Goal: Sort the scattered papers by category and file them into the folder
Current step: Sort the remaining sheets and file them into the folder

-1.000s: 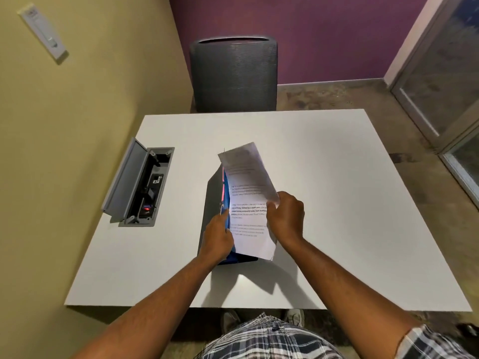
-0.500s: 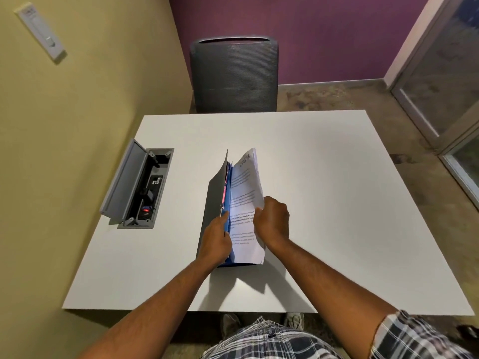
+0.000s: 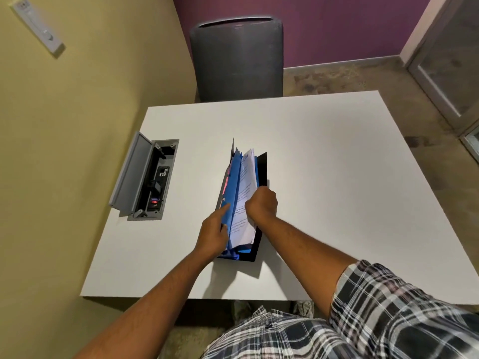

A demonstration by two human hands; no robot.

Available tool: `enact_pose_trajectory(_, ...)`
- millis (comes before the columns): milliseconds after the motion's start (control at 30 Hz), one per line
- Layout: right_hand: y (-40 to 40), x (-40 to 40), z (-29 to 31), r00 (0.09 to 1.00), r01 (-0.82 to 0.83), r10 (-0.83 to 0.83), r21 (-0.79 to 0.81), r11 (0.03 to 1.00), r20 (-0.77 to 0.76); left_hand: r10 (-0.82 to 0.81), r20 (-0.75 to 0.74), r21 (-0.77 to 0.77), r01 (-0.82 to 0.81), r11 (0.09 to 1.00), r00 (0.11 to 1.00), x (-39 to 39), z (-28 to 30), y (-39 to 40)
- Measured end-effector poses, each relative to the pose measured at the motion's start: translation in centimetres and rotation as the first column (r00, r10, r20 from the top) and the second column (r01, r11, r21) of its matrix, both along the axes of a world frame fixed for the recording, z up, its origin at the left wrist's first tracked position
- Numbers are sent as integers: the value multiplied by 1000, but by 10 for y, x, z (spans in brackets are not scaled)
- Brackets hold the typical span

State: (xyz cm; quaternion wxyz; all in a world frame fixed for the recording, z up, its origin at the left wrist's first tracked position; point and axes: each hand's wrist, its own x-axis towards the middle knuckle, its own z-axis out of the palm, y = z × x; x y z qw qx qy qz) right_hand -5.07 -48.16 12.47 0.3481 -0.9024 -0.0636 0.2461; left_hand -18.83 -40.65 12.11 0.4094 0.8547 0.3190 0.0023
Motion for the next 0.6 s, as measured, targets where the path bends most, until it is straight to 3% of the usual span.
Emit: enact_pose_trajectory(600,20,-9,-41,997,-72,69,-98,993,-38,81,33,-76,-78,994,996,8,0,-14)
